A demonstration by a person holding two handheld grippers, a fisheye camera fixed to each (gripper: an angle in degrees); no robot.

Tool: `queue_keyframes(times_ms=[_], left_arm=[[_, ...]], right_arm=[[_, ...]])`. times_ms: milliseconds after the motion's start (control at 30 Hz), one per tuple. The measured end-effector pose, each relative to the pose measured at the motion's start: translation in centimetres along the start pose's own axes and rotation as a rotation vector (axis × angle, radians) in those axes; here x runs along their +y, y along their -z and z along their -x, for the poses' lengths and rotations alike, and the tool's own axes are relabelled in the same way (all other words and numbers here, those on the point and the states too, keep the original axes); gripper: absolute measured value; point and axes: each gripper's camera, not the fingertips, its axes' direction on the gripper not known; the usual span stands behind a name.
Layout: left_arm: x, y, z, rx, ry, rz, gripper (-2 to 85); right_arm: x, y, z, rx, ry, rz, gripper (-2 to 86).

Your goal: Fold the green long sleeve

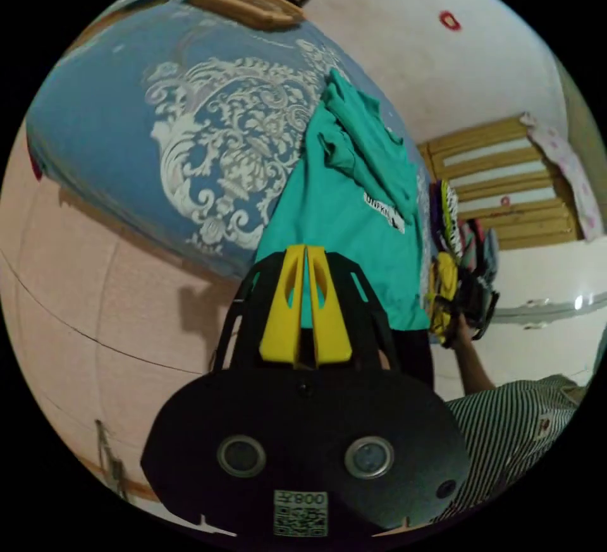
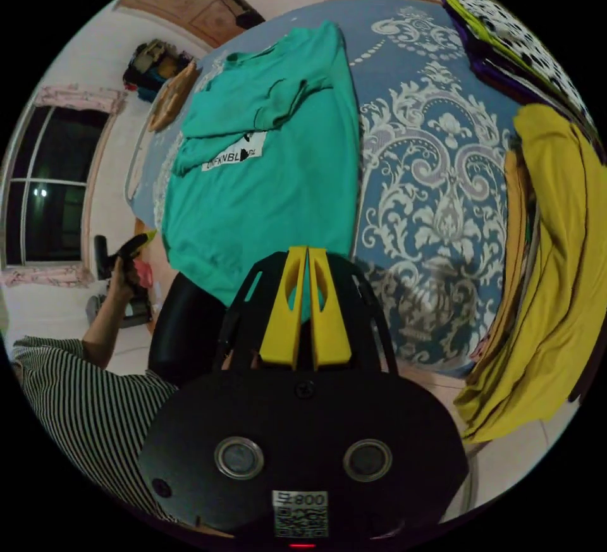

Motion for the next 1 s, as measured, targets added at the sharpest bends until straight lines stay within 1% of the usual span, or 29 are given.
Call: queue_keyframes(times_ms=[67,167,300,367,500,633,767,867,1000], left_arm=[[1.5,2.5,3.3,0.078,0.067,0.000,6.0],[3.3,5.3,6.6,0.142,0.132,0.003,9.9],[5.0,7.8,10.1,0.195,0.175,0.044,12.6],[6.0,8.7,12.3,0.259,0.216,0.089,12.9],[7.5,10.9,14.2,0.336,0.251,0.080,12.1],[8.8,13.4,15.0,0.406,0.239,0.095,8.6],[10.0,16.3,14.7,0.396,0.192,0.123,5.1],[11.3,18.6,14.7,0.400,0.180,0.128,4.2],[13.2,21.4,14.8,0.426,0.179,0.113,3.7]], right_arm=[[2.5,1.0,-0.9,-0.047,-0.031,-0.005,2.6],[6.7,2.3,-2.3,-0.098,-0.087,-0.021,4.5],[11.8,3.3,-4.5,-0.197,-0.187,-0.031,7.4],[13.6,3.6,-5.6,-0.267,-0.230,-0.047,8.0],[17.3,4.0,-7.0,-0.339,-0.296,-0.061,8.7],[19.6,4.6,-7.6,-0.419,-0.326,-0.090,9.1],[21.2,4.6,-8.0,-0.454,-0.366,-0.096,9.6],[22.7,4.8,-8.1,-0.489,-0.387,-0.097,9.7],[25.1,5.4,-7.8,-0.516,-0.382,-0.087,7.4]])
